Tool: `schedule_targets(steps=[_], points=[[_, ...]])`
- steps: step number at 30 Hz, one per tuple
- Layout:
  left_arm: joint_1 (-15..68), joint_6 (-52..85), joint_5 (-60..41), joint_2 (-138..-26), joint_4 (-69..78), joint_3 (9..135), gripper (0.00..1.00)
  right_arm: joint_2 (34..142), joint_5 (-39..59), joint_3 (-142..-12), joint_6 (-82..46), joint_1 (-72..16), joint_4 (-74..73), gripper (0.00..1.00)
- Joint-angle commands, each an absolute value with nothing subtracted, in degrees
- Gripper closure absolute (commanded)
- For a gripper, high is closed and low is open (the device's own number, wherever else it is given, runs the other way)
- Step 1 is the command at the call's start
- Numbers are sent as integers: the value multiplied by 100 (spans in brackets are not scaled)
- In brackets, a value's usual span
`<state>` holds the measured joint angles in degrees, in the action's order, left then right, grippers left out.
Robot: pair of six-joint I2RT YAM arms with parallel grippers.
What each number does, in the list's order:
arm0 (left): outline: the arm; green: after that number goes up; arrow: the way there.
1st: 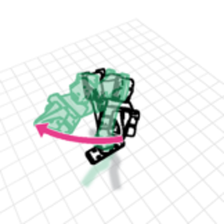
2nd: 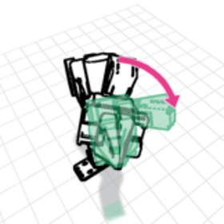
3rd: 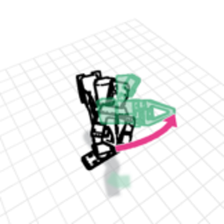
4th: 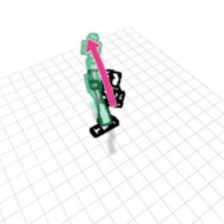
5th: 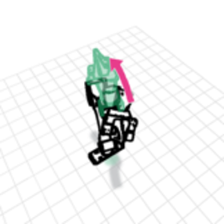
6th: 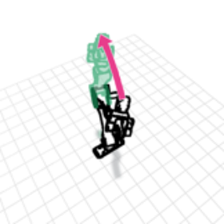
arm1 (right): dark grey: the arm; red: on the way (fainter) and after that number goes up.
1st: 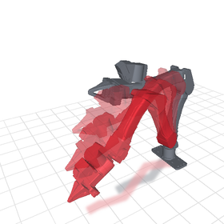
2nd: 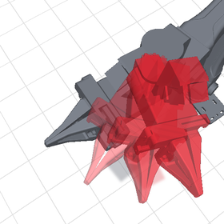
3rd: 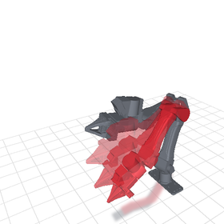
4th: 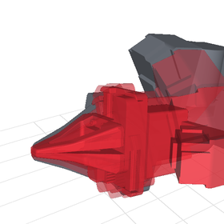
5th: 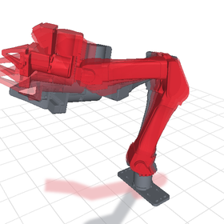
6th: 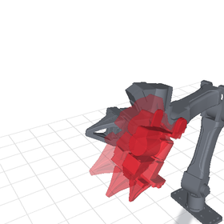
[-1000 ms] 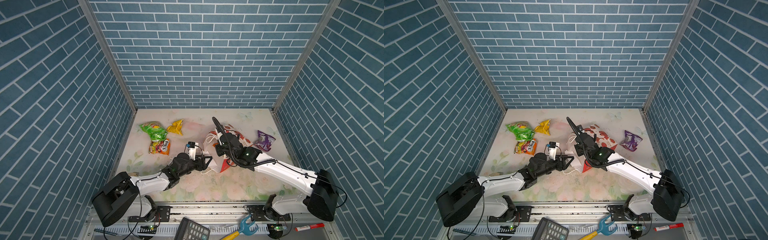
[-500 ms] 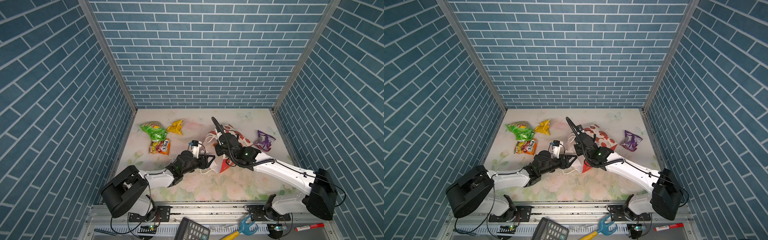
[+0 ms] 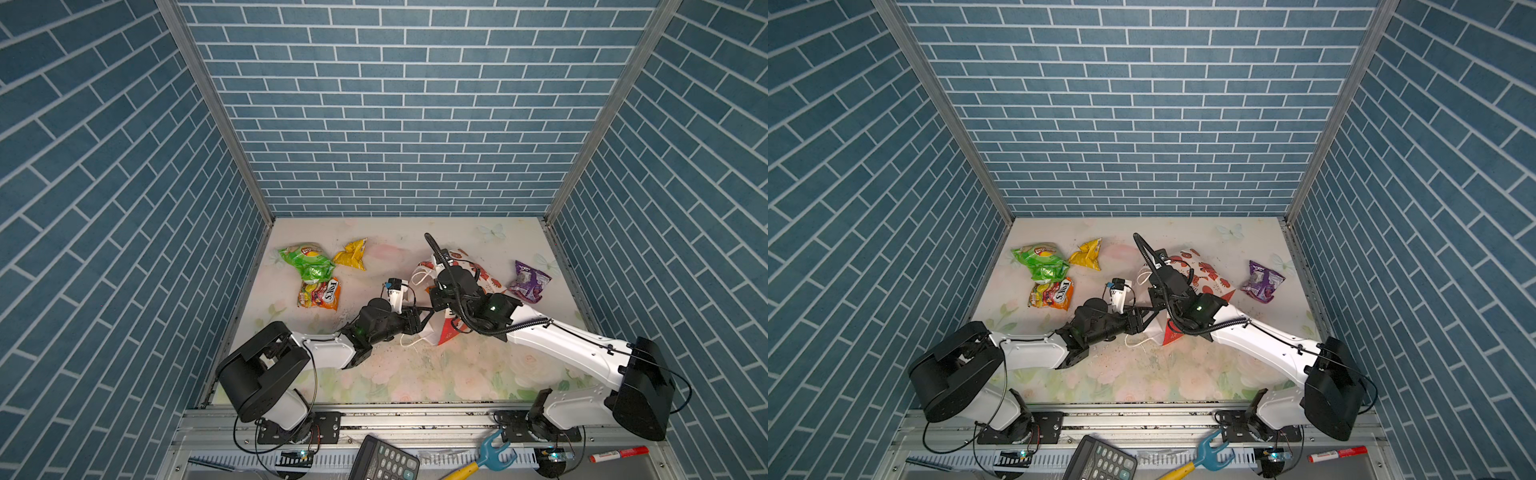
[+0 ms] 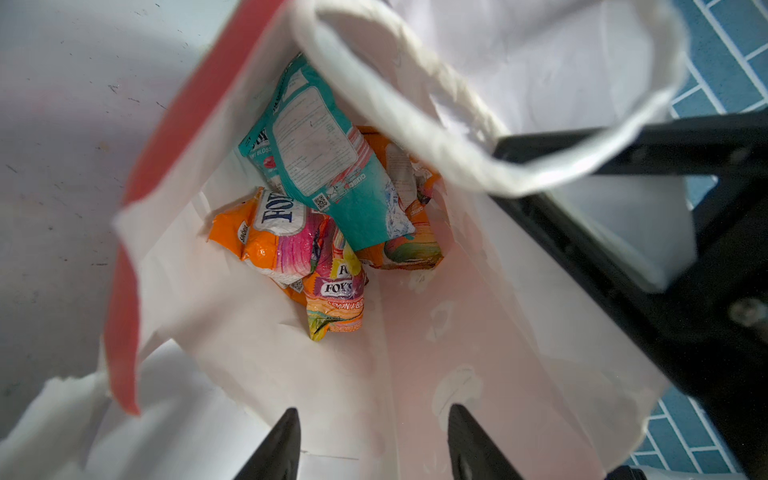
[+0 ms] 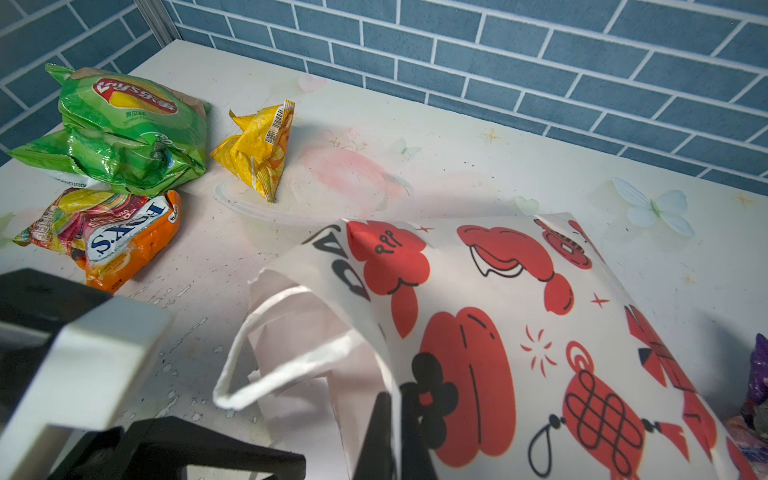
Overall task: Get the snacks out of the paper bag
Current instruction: 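Reach the left gripper into the tilted bag mouth toward the snack packets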
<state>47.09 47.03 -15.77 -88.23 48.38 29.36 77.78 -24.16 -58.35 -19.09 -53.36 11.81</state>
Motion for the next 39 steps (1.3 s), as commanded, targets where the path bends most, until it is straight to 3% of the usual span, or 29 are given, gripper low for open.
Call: schedule_targets(steps=[1,14,18,25,39], points=[[4803,4545,-1686,-8996,5110,3114,44,7611,-2645,-5988,-2246,-5337,1226,100],[4952,3794,-1614,-9444,4740,3494,45,7579,-2527,-6017,-2294,-5328,1151,100],[4957,3718,-1556,-9604,4607,3677,35,7465,-2490,-5933,-2333,-5331,1061,100],[4957,3792,-1486,-9934,3899,4272,32,7304,-2435,-5767,-2268,-5329,905,100],[4955,4364,-1499,-10116,3843,4509,24,7217,-2461,-5528,-2241,-5326,780,100]])
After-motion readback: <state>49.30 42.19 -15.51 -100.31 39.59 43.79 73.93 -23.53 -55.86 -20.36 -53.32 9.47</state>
